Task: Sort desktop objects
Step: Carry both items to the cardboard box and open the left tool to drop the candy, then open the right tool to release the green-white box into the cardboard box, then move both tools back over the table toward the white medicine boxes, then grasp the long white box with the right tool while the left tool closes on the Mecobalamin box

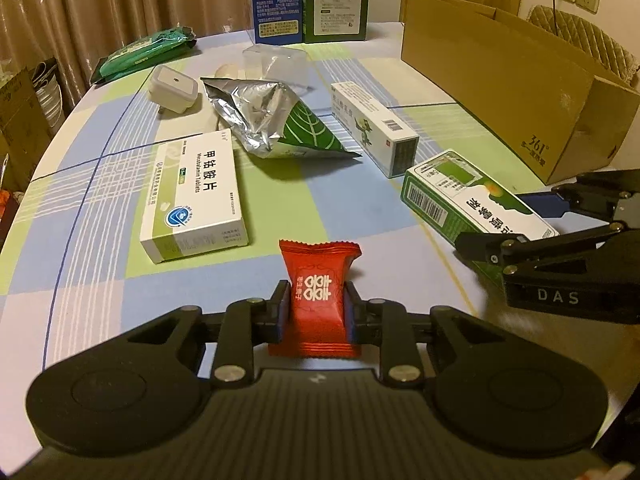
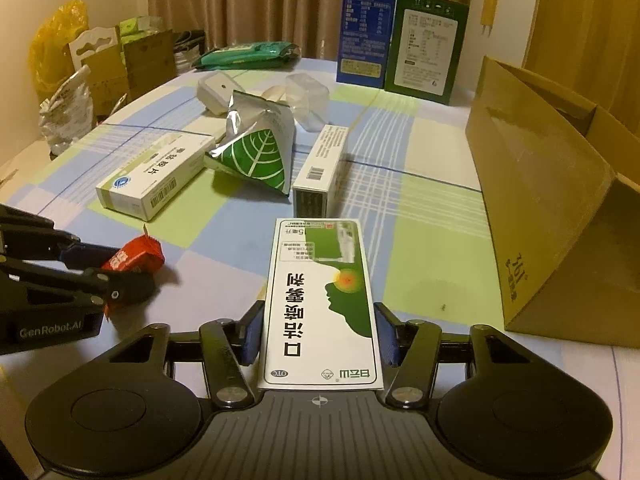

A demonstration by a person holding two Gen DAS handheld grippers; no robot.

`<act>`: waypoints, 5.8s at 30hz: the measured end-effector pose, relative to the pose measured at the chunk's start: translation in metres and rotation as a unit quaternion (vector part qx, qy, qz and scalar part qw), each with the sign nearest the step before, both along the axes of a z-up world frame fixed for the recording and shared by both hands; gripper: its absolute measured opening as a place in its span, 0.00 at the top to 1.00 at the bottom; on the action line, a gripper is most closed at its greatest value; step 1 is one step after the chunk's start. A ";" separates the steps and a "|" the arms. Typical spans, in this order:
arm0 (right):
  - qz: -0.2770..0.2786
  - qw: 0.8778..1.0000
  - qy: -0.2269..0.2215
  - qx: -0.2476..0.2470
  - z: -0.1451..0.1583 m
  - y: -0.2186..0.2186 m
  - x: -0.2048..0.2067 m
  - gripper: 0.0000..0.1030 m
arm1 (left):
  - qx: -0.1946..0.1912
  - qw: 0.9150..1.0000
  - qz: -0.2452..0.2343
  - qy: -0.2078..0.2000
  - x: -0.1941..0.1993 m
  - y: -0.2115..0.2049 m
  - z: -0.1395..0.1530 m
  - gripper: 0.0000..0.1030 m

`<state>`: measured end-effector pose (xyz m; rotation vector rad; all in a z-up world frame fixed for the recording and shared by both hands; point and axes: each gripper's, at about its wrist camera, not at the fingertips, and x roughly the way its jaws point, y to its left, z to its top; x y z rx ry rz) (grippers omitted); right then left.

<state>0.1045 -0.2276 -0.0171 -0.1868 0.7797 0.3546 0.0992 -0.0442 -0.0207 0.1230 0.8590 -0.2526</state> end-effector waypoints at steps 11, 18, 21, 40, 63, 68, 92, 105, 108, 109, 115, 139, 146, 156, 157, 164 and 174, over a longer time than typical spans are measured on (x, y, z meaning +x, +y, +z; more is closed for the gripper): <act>-0.024 0.999 -0.031 0.020 0.021 -0.012 -0.014 0.49 | -0.024 1.000 -0.002 -0.017 -0.024 -0.017 0.017 0.79; -0.038 0.998 -0.040 0.028 0.029 -0.021 -0.018 0.49 | -0.031 0.999 0.004 -0.020 -0.036 -0.017 0.020 0.79; -0.040 0.997 -0.052 0.032 0.036 -0.022 -0.020 0.49 | -0.031 0.999 0.002 -0.025 -0.037 -0.017 0.025 0.79; -0.121 0.977 -0.162 0.062 0.159 -0.112 0.018 0.49 | -0.069 0.990 -0.044 -0.116 0.013 -0.093 0.136 0.79; -0.177 0.973 -0.134 0.059 0.140 -0.227 0.076 0.49 | -0.092 0.981 -0.144 -0.092 0.102 -0.246 0.121 0.79; -0.179 0.974 -0.125 0.064 0.133 -0.232 0.084 0.49 | -0.103 0.979 -0.152 -0.088 0.114 -0.251 0.111 0.79; -0.169 0.967 -0.157 0.108 0.159 -0.227 0.069 0.34 | -0.065 0.985 -0.084 -0.134 0.093 -0.170 0.127 0.33; -0.123 0.967 -0.179 0.132 0.203 -0.151 0.030 0.02 | -0.033 0.987 -0.011 -0.158 0.045 -0.079 0.147 0.03; -0.096 0.970 -0.183 0.126 0.205 -0.122 0.024 0.02 | -0.023 0.986 0.010 -0.168 0.035 -0.049 0.151 0.02; -0.085 0.971 -0.184 0.124 0.203 -0.111 0.022 0.02 | -0.022 0.985 0.017 -0.169 0.032 -0.038 0.151 0.02; -0.044 0.977 -0.163 0.131 0.177 -0.061 0.017 0.02 | 0.014 0.984 0.056 -0.166 0.016 0.017 0.143 0.01; 0.005 0.998 -0.016 0.057 0.060 0.008 0.083 0.28 | -0.002 0.996 0.076 -0.052 0.065 0.066 0.033 0.04; 0.014 0.999 -0.001 0.038 0.045 0.022 0.105 0.47 | -0.005 0.997 0.073 -0.036 0.087 0.065 0.019 0.20; 0.005 0.999 0.020 0.041 0.029 0.027 0.135 0.51 | 0.001 0.997 0.069 -0.029 0.098 0.062 0.010 0.23; 0.002 0.999 0.026 0.045 0.027 0.025 0.138 0.51 | 0.002 0.997 0.068 -0.029 0.099 0.061 0.010 0.23; 0.012 0.998 0.039 0.044 0.020 0.029 0.146 0.60 | 0.018 0.998 0.062 -0.025 0.106 0.054 0.005 0.23; 0.014 0.998 0.050 0.037 0.012 0.033 0.153 0.63 | 0.024 0.998 0.064 -0.009 0.113 0.053 -0.002 0.27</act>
